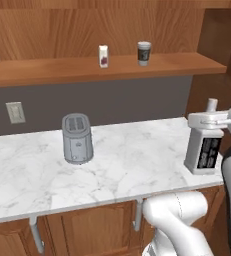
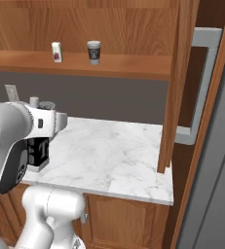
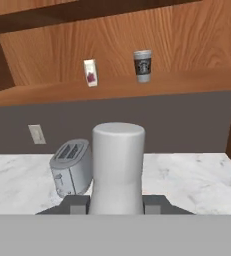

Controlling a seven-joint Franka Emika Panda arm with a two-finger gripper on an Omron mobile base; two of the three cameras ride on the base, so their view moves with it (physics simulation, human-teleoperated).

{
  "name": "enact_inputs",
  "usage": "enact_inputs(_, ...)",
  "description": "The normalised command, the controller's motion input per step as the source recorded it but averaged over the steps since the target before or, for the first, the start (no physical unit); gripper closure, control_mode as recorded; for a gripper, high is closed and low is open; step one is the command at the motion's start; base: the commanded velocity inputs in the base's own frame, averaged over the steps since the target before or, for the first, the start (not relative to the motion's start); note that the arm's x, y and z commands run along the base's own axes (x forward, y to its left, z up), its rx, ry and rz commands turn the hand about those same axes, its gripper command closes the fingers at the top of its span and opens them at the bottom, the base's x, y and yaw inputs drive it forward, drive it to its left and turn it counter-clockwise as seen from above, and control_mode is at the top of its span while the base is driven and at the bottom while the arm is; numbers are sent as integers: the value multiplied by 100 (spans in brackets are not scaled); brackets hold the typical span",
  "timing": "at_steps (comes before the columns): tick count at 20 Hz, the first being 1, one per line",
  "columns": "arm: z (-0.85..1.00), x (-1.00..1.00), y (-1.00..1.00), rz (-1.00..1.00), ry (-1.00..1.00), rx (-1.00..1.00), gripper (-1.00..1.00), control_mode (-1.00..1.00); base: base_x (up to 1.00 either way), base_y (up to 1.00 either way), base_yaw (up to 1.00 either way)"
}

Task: Sort all alcoholic drinks to one cabinet, and non-alcoholic drinks to the other.

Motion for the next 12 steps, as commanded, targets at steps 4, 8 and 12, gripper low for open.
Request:
enact_inputs(4,0,0,0,0,0,0,100,100,-100,11,0)
enact_inputs(8,0,0,0,0,0,0,100,100,-79,51,0)
enact_inputs(12,0,0,0,0,0,0,100,100,-28,92,0)
